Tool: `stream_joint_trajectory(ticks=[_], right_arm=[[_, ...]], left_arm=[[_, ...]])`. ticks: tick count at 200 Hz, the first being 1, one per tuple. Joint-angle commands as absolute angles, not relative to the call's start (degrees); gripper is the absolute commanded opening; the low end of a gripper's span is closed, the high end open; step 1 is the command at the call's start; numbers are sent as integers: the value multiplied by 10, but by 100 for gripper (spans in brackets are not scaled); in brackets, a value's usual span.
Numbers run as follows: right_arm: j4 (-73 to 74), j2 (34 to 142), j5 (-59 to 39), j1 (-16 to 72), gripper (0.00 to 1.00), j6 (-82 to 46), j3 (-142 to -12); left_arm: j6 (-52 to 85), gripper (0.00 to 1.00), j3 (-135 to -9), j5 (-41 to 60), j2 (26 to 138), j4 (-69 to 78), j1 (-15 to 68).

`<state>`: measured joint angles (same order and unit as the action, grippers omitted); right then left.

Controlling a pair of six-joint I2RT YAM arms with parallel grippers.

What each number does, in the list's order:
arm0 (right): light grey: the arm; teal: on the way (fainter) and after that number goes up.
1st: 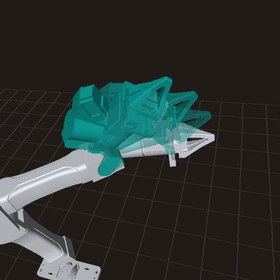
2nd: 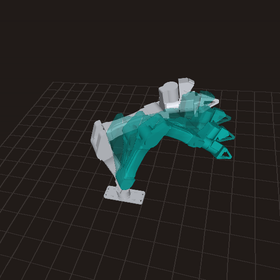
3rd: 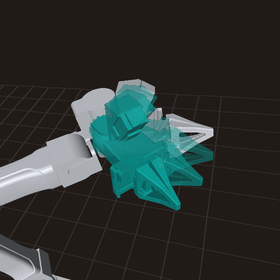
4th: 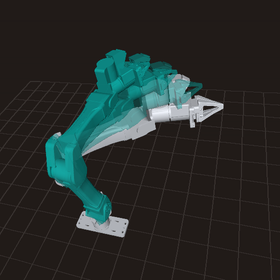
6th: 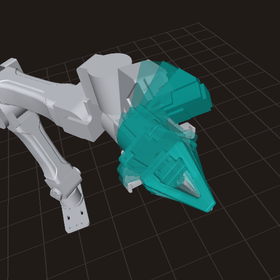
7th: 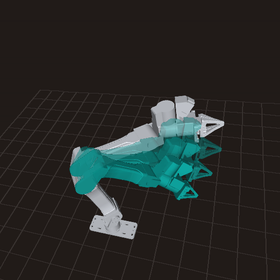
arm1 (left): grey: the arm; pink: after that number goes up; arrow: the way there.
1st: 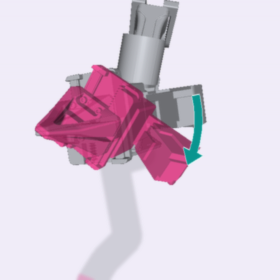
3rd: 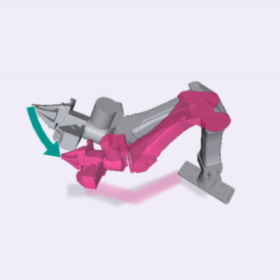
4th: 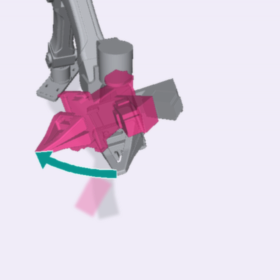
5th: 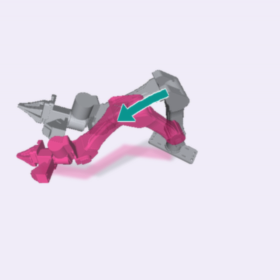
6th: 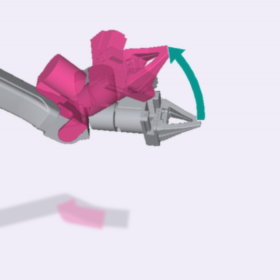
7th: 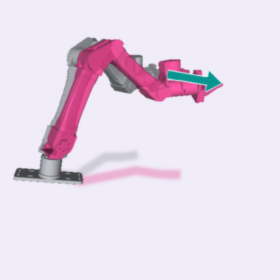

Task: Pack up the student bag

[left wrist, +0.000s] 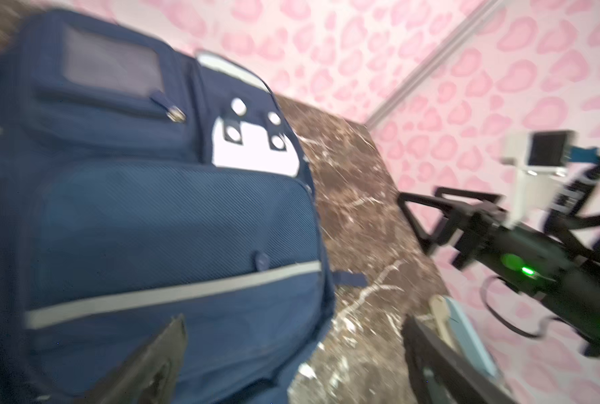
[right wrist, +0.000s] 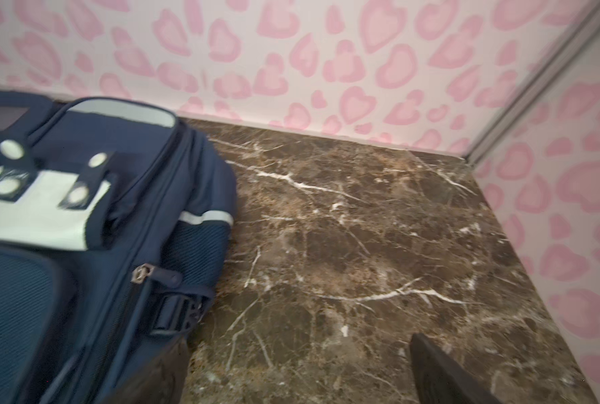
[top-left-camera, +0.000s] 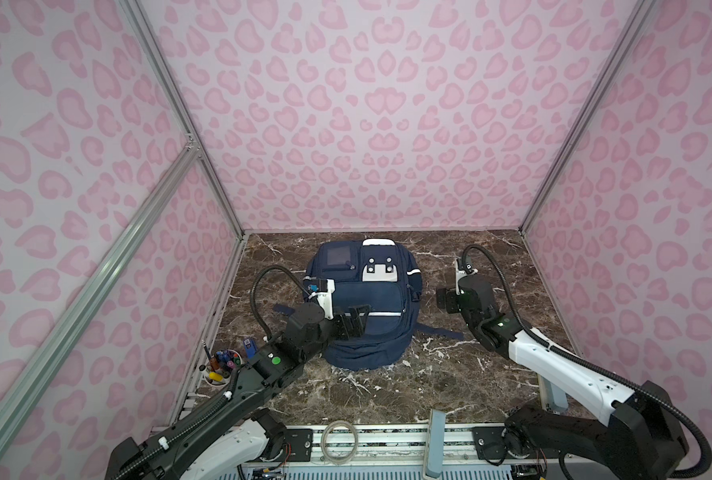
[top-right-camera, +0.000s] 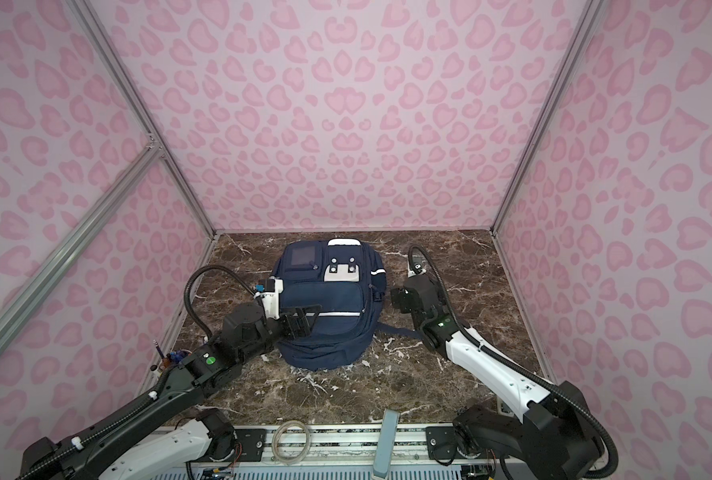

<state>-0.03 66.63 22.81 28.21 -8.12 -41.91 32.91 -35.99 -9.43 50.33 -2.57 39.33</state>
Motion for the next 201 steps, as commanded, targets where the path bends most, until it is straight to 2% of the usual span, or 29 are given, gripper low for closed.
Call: stream_joint_trajectory(ticks=[1, 19, 46, 64, 76, 91, 118, 132, 147, 163, 171, 181, 201], right_arm=[[101, 643, 286, 259, 100, -44, -371], [191, 650, 292, 220, 100, -25, -305], [207, 678, 293, 172, 98, -32, -275], [370, 697, 279, 156, 97, 15, -198], [442, 713, 262, 139, 97, 19, -160], [464, 730, 229, 111, 97, -7, -151], [532, 768, 207, 87, 97, 9, -150], [598, 803, 195, 82, 97, 24, -140], [617, 847, 175, 72, 97, 19, -147], [709, 915, 182, 68, 96, 23, -147], [661, 897, 175, 66, 97, 14, -159], [564, 876, 156, 53, 97, -1, -186], [577, 892, 110, 22, 97, -22, -192]], left_arm=[[173, 96, -341, -322, 500, 10, 374], [154, 95, -314, -346, 513, 63, 305], [84, 95, -243, -361, 544, 205, 206], [61, 96, -224, -342, 586, 251, 147], [45, 98, -215, -307, 610, 281, 121], [25, 98, -189, -249, 636, 346, 97], [61, 98, -160, -139, 706, 473, 28], [58, 98, -186, -139, 741, 458, 16], [38, 97, -189, -115, 772, 506, 6], [67, 97, -183, -81, 829, 563, -23], [52, 97, -172, -49, 846, 601, -23], [50, 97, -178, -46, 838, 574, -23], [23, 97, -190, 16, 847, 562, -23]])
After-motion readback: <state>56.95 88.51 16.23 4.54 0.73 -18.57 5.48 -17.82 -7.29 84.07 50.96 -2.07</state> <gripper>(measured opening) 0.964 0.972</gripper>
